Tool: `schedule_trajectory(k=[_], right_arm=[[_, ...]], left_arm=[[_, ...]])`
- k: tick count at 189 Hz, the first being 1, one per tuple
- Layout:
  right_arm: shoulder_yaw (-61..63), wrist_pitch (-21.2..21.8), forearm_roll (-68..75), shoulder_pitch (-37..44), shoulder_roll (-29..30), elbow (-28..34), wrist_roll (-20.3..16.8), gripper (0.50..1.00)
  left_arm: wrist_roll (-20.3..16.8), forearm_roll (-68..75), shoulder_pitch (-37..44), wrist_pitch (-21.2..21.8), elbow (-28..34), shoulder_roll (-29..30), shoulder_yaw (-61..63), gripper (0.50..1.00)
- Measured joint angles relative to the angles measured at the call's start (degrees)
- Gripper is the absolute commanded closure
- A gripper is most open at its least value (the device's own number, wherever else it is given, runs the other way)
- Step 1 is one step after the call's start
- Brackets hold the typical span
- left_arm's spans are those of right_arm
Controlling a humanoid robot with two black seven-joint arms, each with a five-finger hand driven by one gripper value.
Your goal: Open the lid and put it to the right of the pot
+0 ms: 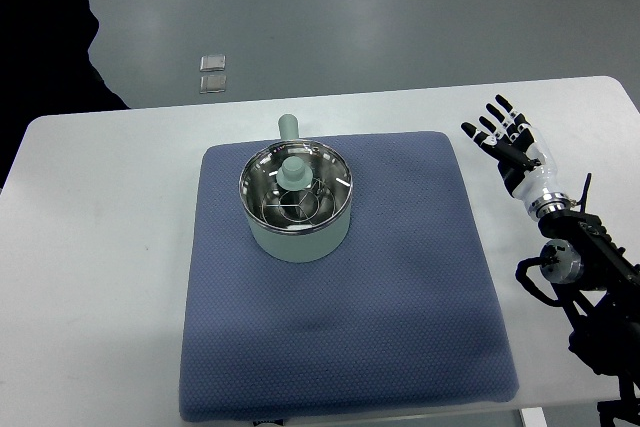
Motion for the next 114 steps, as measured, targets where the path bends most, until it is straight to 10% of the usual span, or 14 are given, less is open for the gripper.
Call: schedule_trajectory(k=[114], right_arm=[[0.0, 0.0, 0.0, 0.0, 0.0, 0.0, 0.0, 0.572]], left_arm=[[0.0, 0.0, 0.0, 0.3, 0.6, 0.0, -0.1, 0.500]])
